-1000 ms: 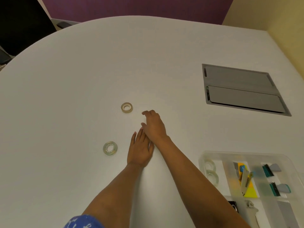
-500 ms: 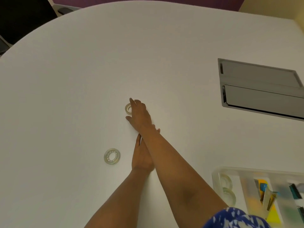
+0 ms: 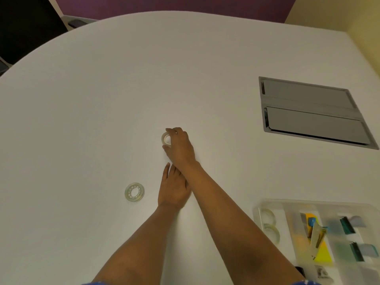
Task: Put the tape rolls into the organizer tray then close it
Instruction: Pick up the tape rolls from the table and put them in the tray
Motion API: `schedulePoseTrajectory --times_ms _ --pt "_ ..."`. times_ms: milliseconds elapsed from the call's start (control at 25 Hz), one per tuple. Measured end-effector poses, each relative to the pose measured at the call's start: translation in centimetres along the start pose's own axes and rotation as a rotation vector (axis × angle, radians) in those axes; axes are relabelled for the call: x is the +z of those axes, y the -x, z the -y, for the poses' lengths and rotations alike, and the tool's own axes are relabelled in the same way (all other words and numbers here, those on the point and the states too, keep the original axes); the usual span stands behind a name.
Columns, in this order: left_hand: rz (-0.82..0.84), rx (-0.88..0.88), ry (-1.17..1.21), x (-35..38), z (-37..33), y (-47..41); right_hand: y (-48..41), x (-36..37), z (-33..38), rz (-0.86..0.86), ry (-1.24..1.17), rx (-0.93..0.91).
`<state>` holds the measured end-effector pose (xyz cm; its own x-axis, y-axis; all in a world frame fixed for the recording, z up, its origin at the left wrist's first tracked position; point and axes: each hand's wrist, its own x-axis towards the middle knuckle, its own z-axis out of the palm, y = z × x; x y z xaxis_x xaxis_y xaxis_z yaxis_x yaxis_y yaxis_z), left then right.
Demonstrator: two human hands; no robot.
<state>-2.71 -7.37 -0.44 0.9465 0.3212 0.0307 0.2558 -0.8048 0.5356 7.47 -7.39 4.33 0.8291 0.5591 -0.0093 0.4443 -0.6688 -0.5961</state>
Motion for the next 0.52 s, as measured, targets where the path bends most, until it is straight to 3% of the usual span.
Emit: schedulePoseTrajectory --times_ms 200,520 --pt "0.058 0.091 -0.238 1.7 1.9 0.4 4.7 -4.4 -1.8 -0.103 -0.028 0.037" --pt "0.123 0.069 -0.26 1.2 2.4 6.2 13.9 -8.5 -5.8 -0.198 -0.014 0.153"
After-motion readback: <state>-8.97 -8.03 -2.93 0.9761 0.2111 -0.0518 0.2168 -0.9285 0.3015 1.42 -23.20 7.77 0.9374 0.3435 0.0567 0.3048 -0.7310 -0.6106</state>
